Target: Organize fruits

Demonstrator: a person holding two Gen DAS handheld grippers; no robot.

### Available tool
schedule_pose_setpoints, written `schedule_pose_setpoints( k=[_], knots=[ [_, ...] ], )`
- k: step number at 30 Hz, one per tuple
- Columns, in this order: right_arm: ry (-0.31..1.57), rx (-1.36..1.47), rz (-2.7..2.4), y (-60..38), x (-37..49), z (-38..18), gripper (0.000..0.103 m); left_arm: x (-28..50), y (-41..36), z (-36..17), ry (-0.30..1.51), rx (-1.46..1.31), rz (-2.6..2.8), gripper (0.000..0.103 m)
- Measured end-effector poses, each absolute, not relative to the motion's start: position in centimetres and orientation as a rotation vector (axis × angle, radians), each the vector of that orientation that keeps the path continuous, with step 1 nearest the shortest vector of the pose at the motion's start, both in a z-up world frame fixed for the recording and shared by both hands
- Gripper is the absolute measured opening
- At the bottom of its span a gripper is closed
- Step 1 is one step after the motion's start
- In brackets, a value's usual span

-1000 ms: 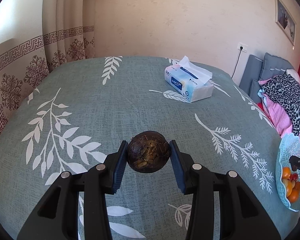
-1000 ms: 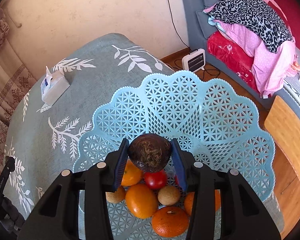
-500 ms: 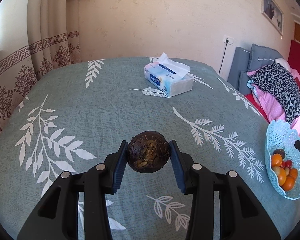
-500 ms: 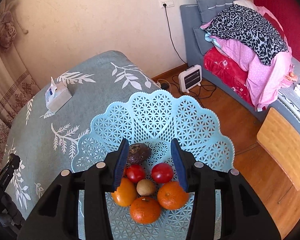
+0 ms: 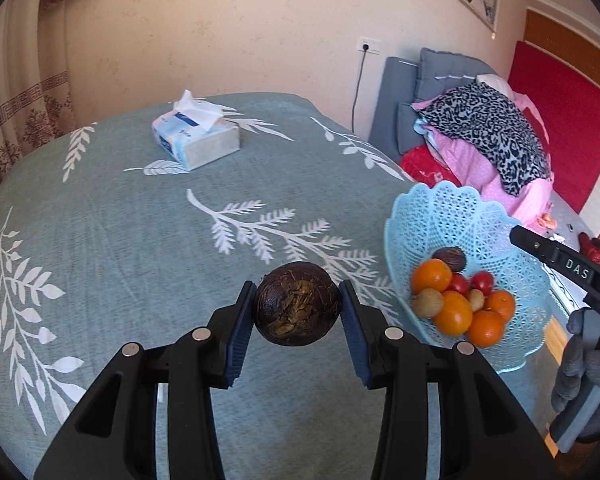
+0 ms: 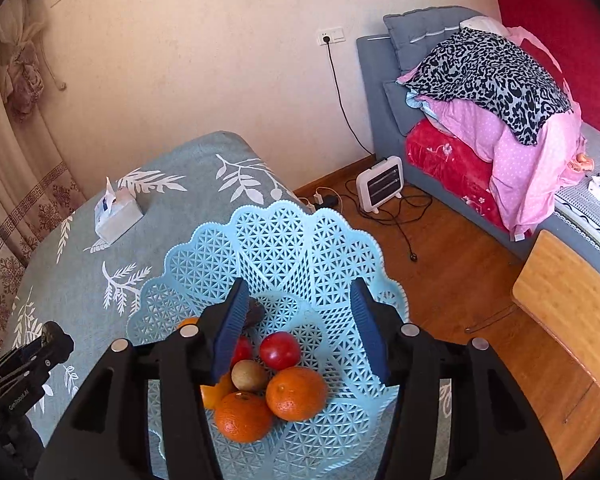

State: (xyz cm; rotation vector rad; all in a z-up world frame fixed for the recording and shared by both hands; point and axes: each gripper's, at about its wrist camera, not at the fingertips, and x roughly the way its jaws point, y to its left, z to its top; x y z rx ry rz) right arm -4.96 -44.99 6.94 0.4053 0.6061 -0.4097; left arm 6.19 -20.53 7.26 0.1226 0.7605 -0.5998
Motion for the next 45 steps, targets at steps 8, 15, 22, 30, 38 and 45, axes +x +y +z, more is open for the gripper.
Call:
schedule_pose_setpoints(
  k=[8,15,22,30,38,45],
  knots=[
    [0.552,0.42,-0.423,-46.6,-7.0,6.9,0.055,3.6,-25.4,6.7,0.786,0.15,-0.712,0.042],
    [0.52,0.391,-0.43,-46.4,-7.8,6.9,0.055,2.4,-27.6,6.3,0.788,0.17,-0.75,0.042],
    [0.486,0.376,-0.428,-46.0,-8.4,7.3,0.067,1.5,-28.5,6.4,0.763,0.167,-0.775,0.068],
    [0.468,0.392,-0.437,-46.4,-9.2,7.5,0.081,2.0,-26.7,7.2,0.683,0.179,-0.655,0.08],
    [0.464,0.393,-0.412,-46.1,-10.1,7.6,0.092,1.9,-25.8,8.2,0.59,0.222,-0.552,0.092],
    [0.44,0.283,-0.372,-43.7,-10.5,7.8,0.099,1.2,-26.1,8.2,0.559,0.256,-0.509,0.093]
  ],
)
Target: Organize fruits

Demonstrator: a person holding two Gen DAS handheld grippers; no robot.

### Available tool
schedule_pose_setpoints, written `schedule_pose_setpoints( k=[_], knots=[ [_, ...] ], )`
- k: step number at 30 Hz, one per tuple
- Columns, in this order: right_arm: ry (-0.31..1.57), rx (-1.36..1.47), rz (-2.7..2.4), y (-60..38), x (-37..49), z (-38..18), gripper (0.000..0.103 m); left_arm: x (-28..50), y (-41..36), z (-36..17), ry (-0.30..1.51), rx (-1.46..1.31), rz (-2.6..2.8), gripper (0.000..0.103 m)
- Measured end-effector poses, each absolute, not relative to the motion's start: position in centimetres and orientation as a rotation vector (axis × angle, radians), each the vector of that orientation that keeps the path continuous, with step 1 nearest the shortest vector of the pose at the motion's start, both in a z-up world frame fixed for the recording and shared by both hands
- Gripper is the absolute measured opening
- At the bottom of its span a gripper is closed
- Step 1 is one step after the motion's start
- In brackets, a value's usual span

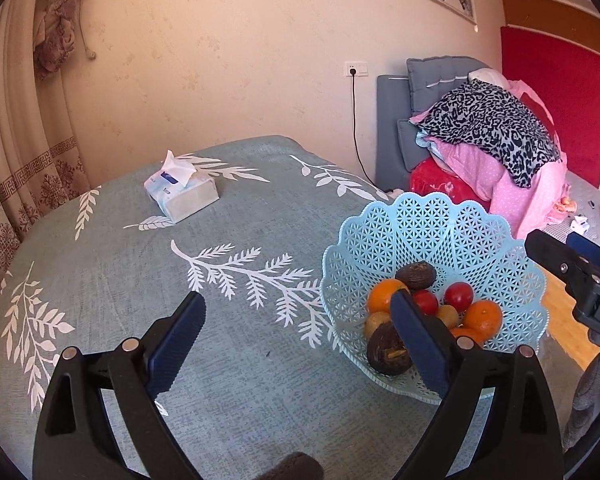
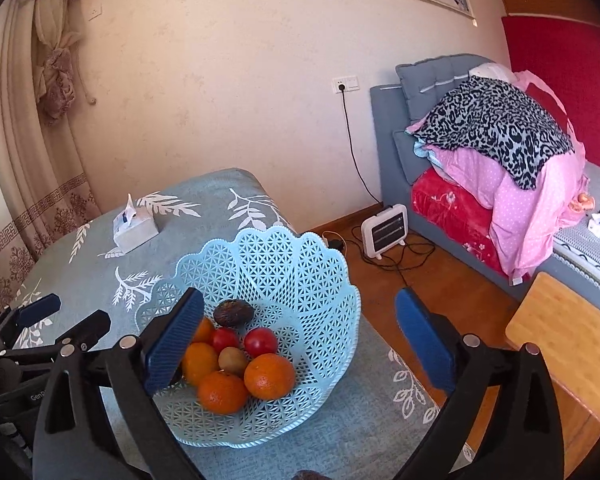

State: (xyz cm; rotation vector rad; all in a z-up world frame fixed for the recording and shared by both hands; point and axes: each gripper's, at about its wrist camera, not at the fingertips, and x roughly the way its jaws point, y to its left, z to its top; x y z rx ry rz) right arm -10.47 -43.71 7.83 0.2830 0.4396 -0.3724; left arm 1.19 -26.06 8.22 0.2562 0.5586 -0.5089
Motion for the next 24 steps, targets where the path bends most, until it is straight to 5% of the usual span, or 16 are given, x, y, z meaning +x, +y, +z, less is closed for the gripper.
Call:
schedule_pose_setpoints(
  k=[24],
  knots=[
    [0.505,0.142,-0.281,-39.4,-10.6,6.1,0.1,-0.4,-26.5,7.9,0.513,0.345,-0.417,0.098]
  ],
)
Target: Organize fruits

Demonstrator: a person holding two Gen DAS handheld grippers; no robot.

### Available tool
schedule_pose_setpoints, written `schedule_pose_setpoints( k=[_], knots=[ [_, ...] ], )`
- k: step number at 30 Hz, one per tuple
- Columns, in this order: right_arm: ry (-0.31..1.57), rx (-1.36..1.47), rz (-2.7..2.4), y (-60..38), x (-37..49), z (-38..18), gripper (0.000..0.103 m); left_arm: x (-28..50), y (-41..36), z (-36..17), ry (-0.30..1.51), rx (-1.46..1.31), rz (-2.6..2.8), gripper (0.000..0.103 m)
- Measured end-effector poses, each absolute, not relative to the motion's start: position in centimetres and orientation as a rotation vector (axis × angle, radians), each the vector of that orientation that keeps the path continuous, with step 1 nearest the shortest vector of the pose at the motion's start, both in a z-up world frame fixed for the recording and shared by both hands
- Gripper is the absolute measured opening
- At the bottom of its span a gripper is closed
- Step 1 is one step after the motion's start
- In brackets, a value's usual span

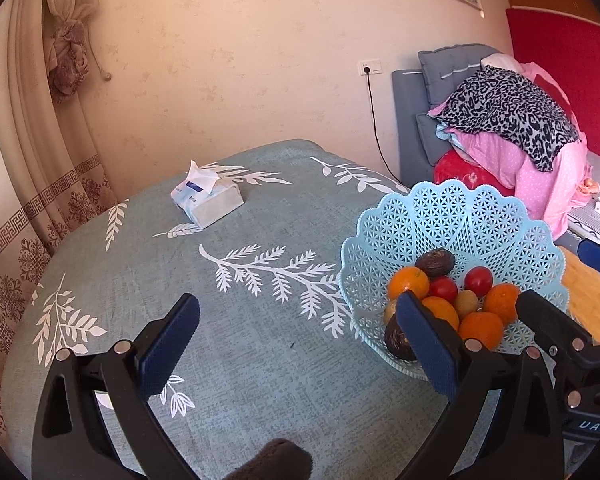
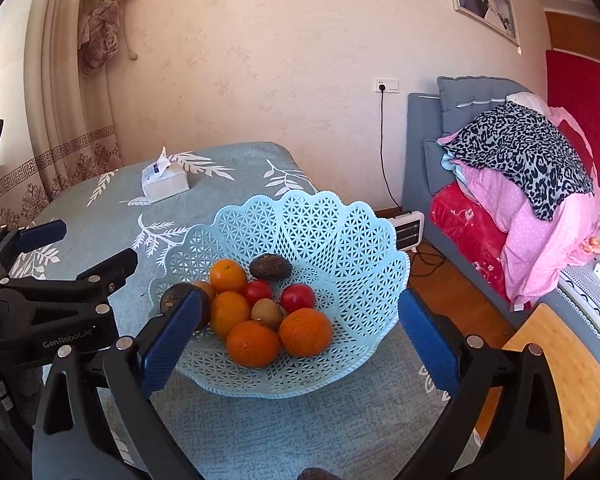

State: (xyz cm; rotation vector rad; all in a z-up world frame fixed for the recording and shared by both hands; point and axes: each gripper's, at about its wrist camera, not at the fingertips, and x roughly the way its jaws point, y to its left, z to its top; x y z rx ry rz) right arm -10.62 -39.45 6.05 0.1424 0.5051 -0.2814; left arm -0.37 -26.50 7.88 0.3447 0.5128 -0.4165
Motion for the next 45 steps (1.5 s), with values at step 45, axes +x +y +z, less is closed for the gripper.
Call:
schedule_pose_setpoints(
  k=[45],
  knots=[
    [0.552,0.112,-0.28,-38.7,-10.1,4.4,0.1,-1.2,-27.3,6.7,0.468,0.433,-0.385,0.098]
  ],
)
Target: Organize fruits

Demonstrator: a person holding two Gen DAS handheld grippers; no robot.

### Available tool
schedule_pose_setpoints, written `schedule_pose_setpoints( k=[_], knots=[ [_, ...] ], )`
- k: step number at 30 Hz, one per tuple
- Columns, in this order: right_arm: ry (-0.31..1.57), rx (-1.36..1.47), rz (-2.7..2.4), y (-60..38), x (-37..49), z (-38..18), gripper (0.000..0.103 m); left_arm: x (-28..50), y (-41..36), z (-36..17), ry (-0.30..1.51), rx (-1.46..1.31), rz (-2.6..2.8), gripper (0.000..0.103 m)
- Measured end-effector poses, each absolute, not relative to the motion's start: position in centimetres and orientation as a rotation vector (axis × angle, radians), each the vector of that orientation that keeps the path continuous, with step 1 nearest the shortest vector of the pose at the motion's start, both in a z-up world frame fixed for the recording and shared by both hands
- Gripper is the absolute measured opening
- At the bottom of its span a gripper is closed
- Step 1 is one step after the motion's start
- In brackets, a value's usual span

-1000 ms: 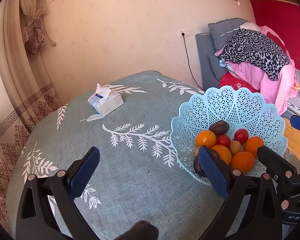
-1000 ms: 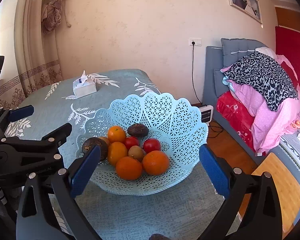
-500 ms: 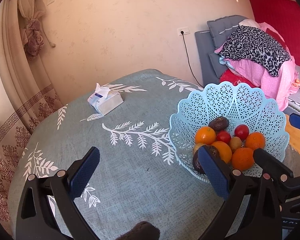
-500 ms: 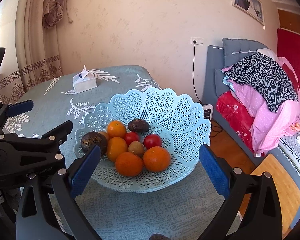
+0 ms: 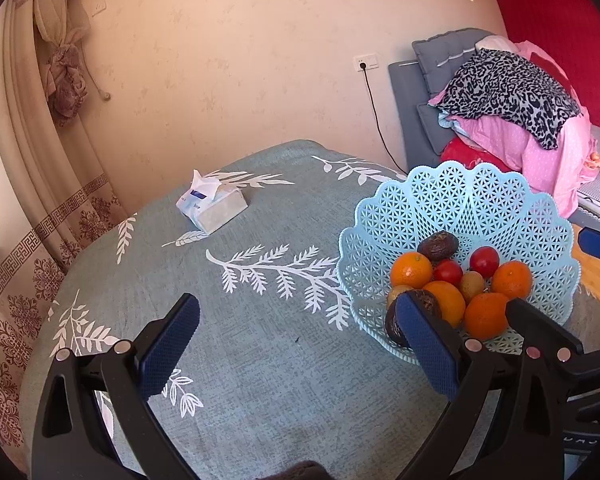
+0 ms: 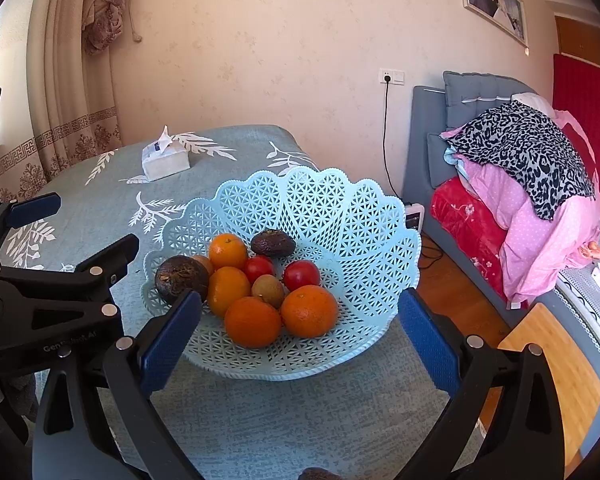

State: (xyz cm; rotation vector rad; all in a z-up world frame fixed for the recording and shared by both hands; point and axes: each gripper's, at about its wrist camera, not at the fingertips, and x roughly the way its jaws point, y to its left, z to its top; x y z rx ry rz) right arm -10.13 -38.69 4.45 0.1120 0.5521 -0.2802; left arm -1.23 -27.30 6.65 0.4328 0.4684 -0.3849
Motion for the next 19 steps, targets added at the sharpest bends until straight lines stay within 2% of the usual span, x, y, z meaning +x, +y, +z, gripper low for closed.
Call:
schedule_pose_setpoints(
  k=[11,19],
  knots=[
    [0.564,0.104,-0.279,-38.1,-10.0,4.4,0.1,-1.5,-27.0,6.9,0.432,0.452,-0.368,0.098],
    [0.571,0.083,-0.252,-36.4,-9.7,4.9,0.1,-0.5,-24.6,7.1,0.497,0.394,-0.331,0.098]
  ],
)
